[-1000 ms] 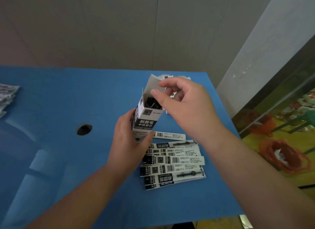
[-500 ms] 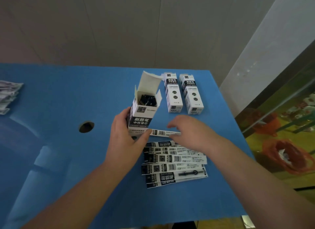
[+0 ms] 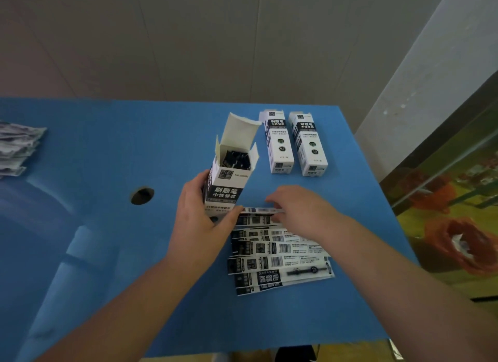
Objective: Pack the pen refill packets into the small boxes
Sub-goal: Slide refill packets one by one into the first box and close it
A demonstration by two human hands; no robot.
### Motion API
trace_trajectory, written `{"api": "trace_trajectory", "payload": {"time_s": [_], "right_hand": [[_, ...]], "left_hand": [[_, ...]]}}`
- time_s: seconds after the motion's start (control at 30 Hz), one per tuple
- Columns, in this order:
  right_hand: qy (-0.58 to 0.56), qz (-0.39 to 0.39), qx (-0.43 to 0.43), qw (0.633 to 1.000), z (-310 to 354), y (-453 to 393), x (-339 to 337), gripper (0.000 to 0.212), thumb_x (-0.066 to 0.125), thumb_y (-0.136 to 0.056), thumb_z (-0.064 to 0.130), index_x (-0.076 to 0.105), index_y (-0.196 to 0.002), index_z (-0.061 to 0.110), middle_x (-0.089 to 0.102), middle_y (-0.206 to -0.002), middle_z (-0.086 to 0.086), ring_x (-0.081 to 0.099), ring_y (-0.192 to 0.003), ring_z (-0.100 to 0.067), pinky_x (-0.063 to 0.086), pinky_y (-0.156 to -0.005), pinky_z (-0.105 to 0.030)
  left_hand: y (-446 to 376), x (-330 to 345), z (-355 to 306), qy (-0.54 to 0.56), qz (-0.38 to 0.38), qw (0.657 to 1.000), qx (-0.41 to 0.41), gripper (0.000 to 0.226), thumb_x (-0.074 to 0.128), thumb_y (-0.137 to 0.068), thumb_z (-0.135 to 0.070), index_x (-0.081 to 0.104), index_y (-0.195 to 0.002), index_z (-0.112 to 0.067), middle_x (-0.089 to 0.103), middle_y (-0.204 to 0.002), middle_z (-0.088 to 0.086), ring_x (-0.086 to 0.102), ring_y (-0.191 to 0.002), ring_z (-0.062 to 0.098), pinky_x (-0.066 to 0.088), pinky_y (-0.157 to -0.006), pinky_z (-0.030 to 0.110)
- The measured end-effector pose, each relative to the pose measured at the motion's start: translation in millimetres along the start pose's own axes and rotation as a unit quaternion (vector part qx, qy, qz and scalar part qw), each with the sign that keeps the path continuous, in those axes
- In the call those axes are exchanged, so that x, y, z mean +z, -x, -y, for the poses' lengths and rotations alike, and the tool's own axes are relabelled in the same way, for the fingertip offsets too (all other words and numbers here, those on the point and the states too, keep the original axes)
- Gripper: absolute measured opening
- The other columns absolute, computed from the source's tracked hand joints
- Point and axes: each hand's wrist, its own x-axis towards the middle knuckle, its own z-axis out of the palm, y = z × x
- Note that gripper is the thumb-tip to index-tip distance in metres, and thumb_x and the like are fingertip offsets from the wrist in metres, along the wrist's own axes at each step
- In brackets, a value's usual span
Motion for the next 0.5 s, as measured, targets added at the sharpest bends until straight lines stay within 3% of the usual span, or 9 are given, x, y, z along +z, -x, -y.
{"api": "trace_trajectory", "payload": {"time_s": [0.13, 0.2, 0.27, 0.5], "right_hand": [[0.019, 0.016, 0.005, 1.0, 3.4, -2.1, -5.9, 0.025, 0.06, -0.098, 0.029, 0.07, -0.12, 0.022, 0.064, -0.113, -0.002, 0.061, -0.105, -0.025, 0.052, -0.087, -0.039], [0.043, 0.005, -0.008, 0.999, 3.5, 0.2, -5.7, 0.02, 0.053, -0.098, 0.026, 0.071, -0.094, 0.018, 0.062, -0.096, -0.002, 0.061, -0.089, -0.024, 0.054, -0.077, -0.039], [0.051, -0.001, -0.01, 0.999, 2.6, 1.9, -3.9, 0.026, 0.048, -0.096, 0.021, 0.062, -0.075, 0.013, 0.057, -0.083, -0.004, 0.058, -0.075, -0.023, 0.052, -0.066, -0.038], [0.058, -0.014, 0.0, 0.998, 7.2, 2.2, -4.4, 0.019, 0.052, -0.087, 0.016, 0.055, -0.068, 0.02, 0.056, -0.077, 0.0, 0.057, -0.072, -0.022, 0.046, -0.059, -0.032]], "left_hand": [[1.3, -1.6, 0.2, 0.001, 0.0, 1.0, -0.003, 0.069, 0.081, -0.083, -0.027, 0.041, -0.137, -0.039, 0.051, -0.124, -0.021, 0.055, -0.121, 0.012, 0.053, -0.099, 0.043], [1.8, -3.9, 0.6, 0.009, 0.003, 1.0, -0.003, 0.068, 0.081, -0.083, -0.027, 0.042, -0.138, -0.038, 0.053, -0.127, -0.015, 0.056, -0.123, 0.014, 0.052, -0.099, 0.044], [2.0, -5.8, 1.4, 0.015, 0.003, 1.0, -0.003, 0.068, 0.081, -0.083, -0.028, 0.041, -0.139, -0.036, 0.055, -0.128, -0.011, 0.056, -0.123, 0.016, 0.053, -0.099, 0.045], [4.3, -6.9, -0.2, 0.011, -0.013, 1.0, -0.011, 0.07, 0.082, -0.082, -0.026, 0.041, -0.138, -0.037, 0.055, -0.127, -0.013, 0.057, -0.122, 0.015, 0.053, -0.099, 0.044]]}}
